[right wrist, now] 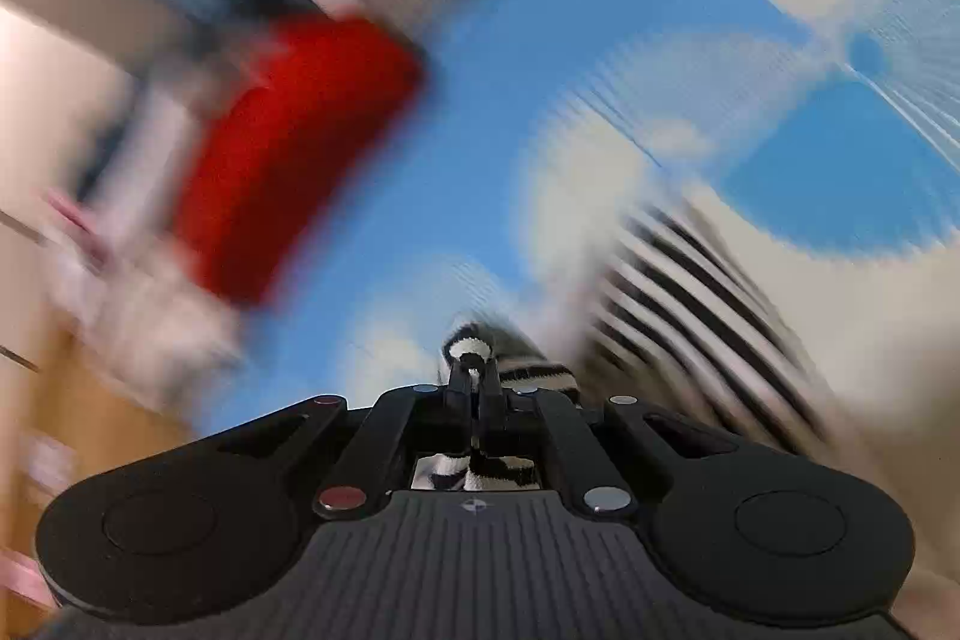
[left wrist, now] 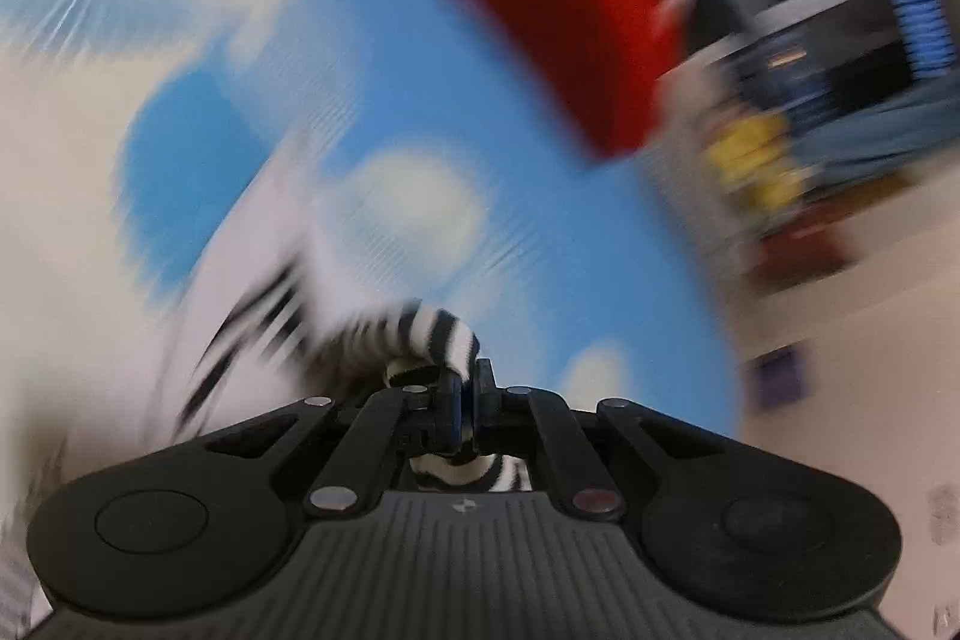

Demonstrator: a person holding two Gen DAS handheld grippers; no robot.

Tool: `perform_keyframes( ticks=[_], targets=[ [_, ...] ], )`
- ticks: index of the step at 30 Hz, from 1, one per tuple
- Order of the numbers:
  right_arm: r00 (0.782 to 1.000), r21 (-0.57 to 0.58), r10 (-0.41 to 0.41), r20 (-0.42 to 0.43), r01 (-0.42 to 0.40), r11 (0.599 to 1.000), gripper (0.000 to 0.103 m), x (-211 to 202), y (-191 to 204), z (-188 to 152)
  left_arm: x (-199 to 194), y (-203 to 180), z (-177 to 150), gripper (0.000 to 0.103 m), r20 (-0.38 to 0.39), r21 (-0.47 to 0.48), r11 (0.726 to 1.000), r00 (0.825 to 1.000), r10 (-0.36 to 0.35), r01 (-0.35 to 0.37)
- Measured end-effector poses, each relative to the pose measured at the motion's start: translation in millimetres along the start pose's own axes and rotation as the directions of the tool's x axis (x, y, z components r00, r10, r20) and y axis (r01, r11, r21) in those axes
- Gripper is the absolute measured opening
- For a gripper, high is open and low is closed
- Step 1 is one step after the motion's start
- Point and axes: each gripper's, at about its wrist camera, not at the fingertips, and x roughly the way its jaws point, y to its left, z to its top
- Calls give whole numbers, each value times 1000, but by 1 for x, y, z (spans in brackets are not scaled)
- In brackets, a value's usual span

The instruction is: Fold small clothes

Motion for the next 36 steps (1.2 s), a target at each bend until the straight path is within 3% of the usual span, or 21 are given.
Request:
perform_keyframes(
  ticks=[2,3,4,5,6,7,8,10,12,13,15,18,20,22,23,25,28,29,33,35,36],
  targets=[
    [996,-56,43,73,-39,998,1,-15,11,6,-7,-1,8,3,6,35,999,1000,-23,22],
    [998,-51,28,56,-26,998,1,-15,10,7,-1,6,8,3,-53,26,1000,999,13,-12],
    [1000,-44,-26,-3,26,999,1,-8,6,6,10,17,6,3,-138,15,997,987,79,-78],
    [984,-64,-139,-115,132,989,1,5,-1,2,22,32,2,3,-236,13,984,956,175,-177],
    [935,-111,-264,-238,244,963,1,21,-11,-8,35,51,-8,3,-330,16,955,900,286,-297],
    [871,-152,-369,-324,337,929,1,33,-23,-19,40,66,-14,5,-373,3,930,862,342,-367],
    [812,-172,-434,-391,399,901,2,42,-38,-32,42,83,-19,5,-403,-57,914,847,347,-402],
    [788,-150,-443,-427,421,895,2,45,-48,-43,40,89,-19,9,-410,-102,913,853,322,-394],
    [798,-240,-469,-378,404,883,8,44,-33,-40,34,76,-10,26,-366,-39,924,866,341,-381],
    [811,-295,-488,-323,404,866,22,41,-23,-37,31,70,-6,36,-339,-11,927,873,350,-376],
    [841,-354,-505,-194,420,836,41,32,-6,-30,24,60,-1,38,-279,33,930,890,361,-367],
    [881,-363,-463,-98,402,841,43,23,5,-27,9,39,2,37,-158,112,937,925,346,-332],
    [916,-355,-395,-65,349,867,42,16,11,-24,7,22,2,35,-121,141,960,958,259,-241],
    [936,-385,-348,-47,305,871,42,15,20,-24,8,7,-3,35,-143,179,972,973,180,-154],
    [939,-409,-344,-31,302,861,41,14,26,-26,13,4,-8,35,-175,195,973,971,161,-126],
    [922,-429,-387,-5,348,834,41,17,31,-27,27,6,-20,35,-273,234,963,942,195,-132],
    [937,-330,-348,-24,321,888,42,18,18,-20,53,34,-39,33,-369,244,916,843,391,-318],
    [950,-305,-309,-48,281,910,42,20,16,-20,57,44,-40,32,-379,210,909,827,414,-359],
    [973,-294,-129,-193,68,954,42,28,26,-35,47,58,-34,23,-372,118,912,834,407,-393],
    [947,-326,-50,-318,-59,944,43,39,37,-54,41,48,-29,25,-327,132,917,856,400,-377],
    [914,-346,-39,-403,-112,932,44,46,42,-65,39,43,-29,26,-311,145,924,870,382,-354]
  ],
)
